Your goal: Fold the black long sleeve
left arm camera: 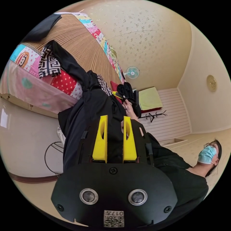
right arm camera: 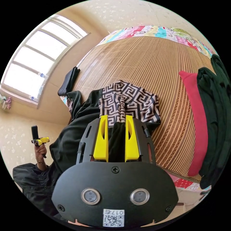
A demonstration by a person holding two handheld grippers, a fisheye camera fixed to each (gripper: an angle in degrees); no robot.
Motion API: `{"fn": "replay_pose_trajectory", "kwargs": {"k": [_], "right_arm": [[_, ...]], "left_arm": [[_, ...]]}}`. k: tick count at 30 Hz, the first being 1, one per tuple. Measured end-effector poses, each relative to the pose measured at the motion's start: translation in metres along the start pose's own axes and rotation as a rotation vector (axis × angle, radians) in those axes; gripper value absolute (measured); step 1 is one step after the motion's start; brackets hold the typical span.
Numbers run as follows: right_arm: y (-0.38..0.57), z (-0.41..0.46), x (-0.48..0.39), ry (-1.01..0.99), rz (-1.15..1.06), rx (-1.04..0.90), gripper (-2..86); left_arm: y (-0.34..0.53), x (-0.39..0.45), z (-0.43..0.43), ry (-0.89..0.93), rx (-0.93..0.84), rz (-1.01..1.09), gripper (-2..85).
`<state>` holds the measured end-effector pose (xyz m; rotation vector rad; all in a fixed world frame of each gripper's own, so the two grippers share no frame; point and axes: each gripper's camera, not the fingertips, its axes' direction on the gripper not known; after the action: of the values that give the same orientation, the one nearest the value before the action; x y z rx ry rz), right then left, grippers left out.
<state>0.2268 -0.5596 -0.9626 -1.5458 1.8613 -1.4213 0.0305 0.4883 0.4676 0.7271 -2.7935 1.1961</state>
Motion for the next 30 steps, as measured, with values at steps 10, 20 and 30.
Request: {"fn": "replay_pose_trajectory", "kwargs": {"k": [10,20,30], "right_arm": [[0.04,-0.137,0.026,-0.104,0.071,0.346,3.4],[0.337,-0.277,0.16,0.32,0.729,0.979,2.7],[0.388,-0.36,0.209,0.208,0.762,1.148,1.9]], "left_arm": [[-0.006,0.0,-0.027,-0.016,0.012,0.014,10.0],[-0.005,-0.017,-0.018,-0.024,0.017,-0.016,10.7],[-0.016,-0.02,-0.024,-0.061,0.031,-0.01,11.1]]}}
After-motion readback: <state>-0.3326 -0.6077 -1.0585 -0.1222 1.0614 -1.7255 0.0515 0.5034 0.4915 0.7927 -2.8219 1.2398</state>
